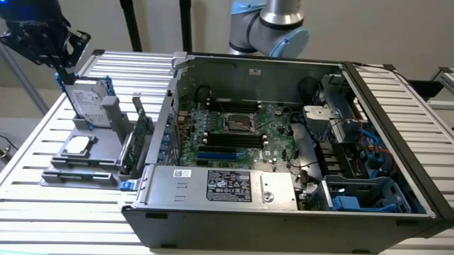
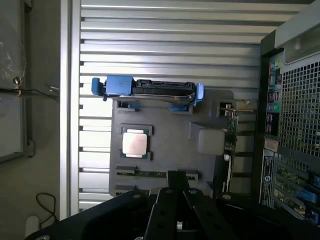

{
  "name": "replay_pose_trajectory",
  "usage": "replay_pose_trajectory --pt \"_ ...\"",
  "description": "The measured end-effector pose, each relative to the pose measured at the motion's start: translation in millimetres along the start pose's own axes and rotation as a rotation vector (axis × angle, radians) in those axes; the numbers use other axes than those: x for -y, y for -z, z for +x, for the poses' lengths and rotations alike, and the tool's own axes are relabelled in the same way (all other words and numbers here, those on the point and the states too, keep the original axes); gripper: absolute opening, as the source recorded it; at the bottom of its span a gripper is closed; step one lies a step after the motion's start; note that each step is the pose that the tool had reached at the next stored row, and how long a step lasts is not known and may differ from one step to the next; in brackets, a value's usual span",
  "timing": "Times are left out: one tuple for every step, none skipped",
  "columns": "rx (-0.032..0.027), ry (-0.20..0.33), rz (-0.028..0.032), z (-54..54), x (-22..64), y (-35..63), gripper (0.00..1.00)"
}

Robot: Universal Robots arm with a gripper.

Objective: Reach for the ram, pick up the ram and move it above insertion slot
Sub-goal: 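Reach for the ram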

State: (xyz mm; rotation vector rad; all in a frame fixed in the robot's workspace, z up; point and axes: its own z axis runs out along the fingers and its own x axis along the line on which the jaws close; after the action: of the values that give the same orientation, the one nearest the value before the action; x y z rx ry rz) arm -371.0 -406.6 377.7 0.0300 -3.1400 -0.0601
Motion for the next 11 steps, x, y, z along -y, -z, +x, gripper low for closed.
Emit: replay_pose_trajectory --pt "0.0 0.0 0.0 0.0 0.0 0.0 0.11" --pt "0.0 0.0 0.0 0.0 0.0 0.0 0.11" --pt "-0.0002 0.0 0.0001 -0.1 0.2 0.2 0.11" --pt "-0.0005 0.0 0.0003 -0.4 1.2 0.4 0.11" --pt "-0.0003 0.0 0.0002 -0.6 3.1 0.4 0.11" --pt "0.0 0.0 0.0001 -0.9 6.4 0.3 0.11" --pt "-0.0002 0.0 0.0001 -1.2 10.6 0.5 0.11" --pt "-0.0001 0.0 0.0001 -1.4 15.2 0.5 0.11" --pt "0.0 0.0 0.0 -1.6 19.7 0.5 0.11" --pt "-0.0001 0.0 0.0001 -1.8 24.2 0.5 0.11" --pt "-0.0001 0.0 0.0001 -2.0 28.9 0.4 0.11"
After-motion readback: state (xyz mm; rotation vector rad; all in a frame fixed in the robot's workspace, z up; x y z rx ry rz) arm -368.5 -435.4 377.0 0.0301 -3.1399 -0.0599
